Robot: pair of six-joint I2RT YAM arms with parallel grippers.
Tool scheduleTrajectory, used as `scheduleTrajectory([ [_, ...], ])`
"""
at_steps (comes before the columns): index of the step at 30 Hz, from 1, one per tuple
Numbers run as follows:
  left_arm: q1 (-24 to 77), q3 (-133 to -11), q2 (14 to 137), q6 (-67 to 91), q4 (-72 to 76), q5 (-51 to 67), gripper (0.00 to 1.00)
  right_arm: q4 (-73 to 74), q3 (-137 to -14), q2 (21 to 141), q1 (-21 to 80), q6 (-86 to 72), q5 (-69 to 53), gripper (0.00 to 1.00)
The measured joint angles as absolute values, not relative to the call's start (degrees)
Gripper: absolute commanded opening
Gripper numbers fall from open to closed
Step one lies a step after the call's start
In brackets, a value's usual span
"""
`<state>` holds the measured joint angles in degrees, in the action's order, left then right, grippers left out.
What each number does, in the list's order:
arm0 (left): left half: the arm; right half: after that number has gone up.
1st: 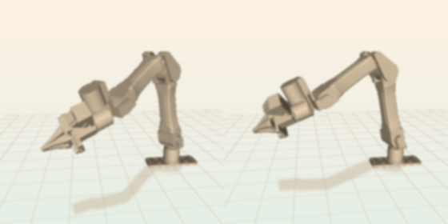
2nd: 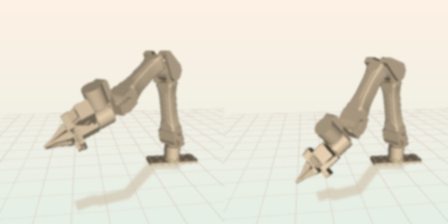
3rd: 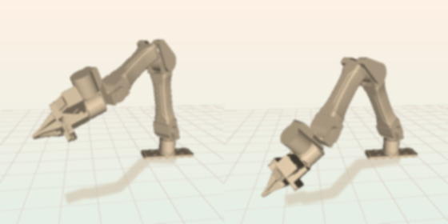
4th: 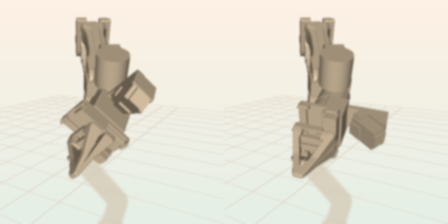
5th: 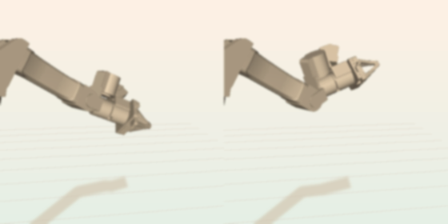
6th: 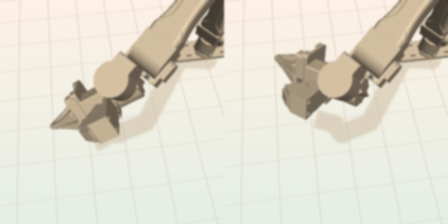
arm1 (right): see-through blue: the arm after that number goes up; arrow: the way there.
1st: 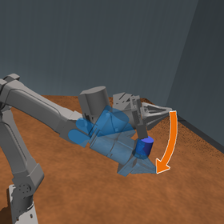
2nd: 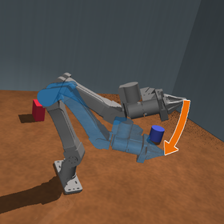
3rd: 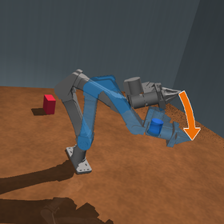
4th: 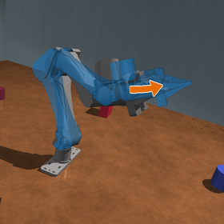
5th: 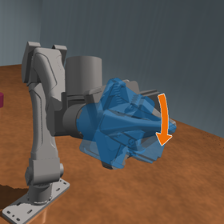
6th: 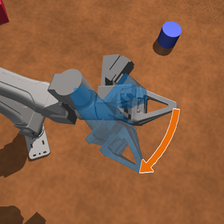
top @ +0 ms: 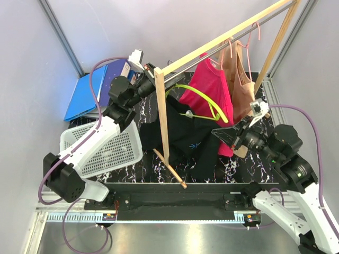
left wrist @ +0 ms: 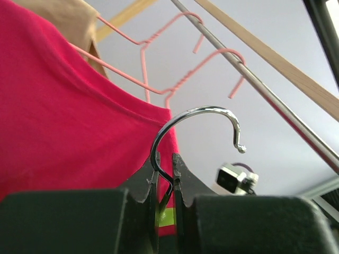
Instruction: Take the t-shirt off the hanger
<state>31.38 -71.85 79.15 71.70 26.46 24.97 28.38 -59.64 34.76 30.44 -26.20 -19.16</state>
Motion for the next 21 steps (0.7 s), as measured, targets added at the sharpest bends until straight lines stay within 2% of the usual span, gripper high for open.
scheduleTrajectory([
  [9, 31.8, -72.1, 79.2, 77.8, 34.4, 28.4, 0.00, 28.7, -60.0, 41.2, 30.4, -24.8, -19.2, 0.00],
  [13, 31.9, -74.0, 78.5, 71.9, 27.3, 28.1, 0.00, 29.2, -59.9, 42.1, 30.4, -24.0, -20.5, 0.01],
  [15, 31.9, -75.3, 77.2, 66.5, 20.0, 26.7, 0.00, 29.5, -59.5, 42.0, 30.4, -23.7, -22.0, 0.09],
  [16, 31.9, -75.6, 76.2, 63.9, 16.6, 25.6, 0.00, 29.6, -59.1, 42.0, 30.4, -23.6, -22.7, 0.18],
  [18, 31.9, -75.9, 74.0, 58.9, 10.3, 23.1, 0.00, 29.9, -58.1, 41.8, 30.4, -23.2, -24.6, 0.23],
  [21, 31.9, -75.9, 70.9, 53.6, 4.1, 20.0, 0.00, 31.0, -56.5, 41.5, 30.4, -22.5, -27.3, 0.39],
])
